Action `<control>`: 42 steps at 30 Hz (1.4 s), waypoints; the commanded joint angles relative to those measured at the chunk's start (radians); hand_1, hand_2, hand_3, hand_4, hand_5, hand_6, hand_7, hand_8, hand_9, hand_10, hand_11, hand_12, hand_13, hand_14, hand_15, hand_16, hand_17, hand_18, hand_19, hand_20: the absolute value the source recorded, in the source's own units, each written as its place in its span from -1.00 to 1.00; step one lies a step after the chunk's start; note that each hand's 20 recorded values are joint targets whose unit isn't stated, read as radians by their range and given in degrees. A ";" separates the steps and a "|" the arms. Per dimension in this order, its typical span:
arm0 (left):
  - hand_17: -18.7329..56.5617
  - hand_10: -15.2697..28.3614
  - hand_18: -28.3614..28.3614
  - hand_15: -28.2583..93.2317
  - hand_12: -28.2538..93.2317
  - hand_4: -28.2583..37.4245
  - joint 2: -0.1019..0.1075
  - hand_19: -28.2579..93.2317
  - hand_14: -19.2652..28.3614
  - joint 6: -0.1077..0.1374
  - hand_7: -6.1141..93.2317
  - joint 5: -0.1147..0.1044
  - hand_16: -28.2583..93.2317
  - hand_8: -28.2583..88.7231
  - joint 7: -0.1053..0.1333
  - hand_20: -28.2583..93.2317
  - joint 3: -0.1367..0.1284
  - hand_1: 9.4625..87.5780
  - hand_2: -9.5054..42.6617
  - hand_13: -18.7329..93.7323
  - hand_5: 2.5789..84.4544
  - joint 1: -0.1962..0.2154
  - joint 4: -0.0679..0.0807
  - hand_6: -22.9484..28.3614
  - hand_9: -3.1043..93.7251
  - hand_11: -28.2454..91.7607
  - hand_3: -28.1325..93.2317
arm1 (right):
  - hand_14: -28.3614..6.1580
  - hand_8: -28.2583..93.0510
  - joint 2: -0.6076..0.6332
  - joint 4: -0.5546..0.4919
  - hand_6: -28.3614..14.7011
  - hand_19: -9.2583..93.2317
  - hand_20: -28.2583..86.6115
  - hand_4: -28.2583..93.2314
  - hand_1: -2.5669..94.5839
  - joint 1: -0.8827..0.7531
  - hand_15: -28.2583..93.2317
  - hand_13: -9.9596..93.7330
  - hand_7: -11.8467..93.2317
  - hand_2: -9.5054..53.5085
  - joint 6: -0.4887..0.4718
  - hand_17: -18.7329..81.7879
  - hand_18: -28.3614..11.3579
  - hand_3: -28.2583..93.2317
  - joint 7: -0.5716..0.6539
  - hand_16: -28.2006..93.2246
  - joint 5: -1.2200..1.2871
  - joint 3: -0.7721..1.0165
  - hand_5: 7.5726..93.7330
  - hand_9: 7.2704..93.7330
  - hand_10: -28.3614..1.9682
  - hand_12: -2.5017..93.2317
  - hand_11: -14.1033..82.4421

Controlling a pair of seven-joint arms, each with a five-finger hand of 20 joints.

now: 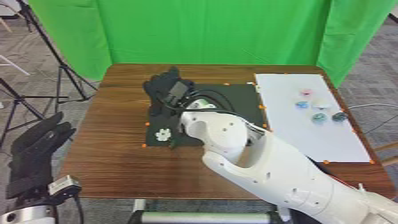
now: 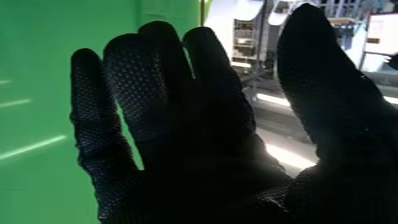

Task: Arrange flowers

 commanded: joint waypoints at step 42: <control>-0.74 0.61 0.77 0.49 -0.40 -0.67 0.056 0.41 0.95 0.041 -0.52 -0.067 -0.80 -0.71 0.059 -0.49 0.061 -0.57 -0.49 -0.22 -0.07 0.007 -0.010 0.28 -0.17 0.09 0.84 | -0.19 -0.71 0.474 0.080 -0.10 0.64 -0.42 -0.93 -0.31 -0.239 0.71 0.29 -0.45 -0.84 0.008 -0.19 -0.68 0.85 0.306 -0.33 0.249 0.404 -0.03 0.01 -0.50 -0.60 -0.22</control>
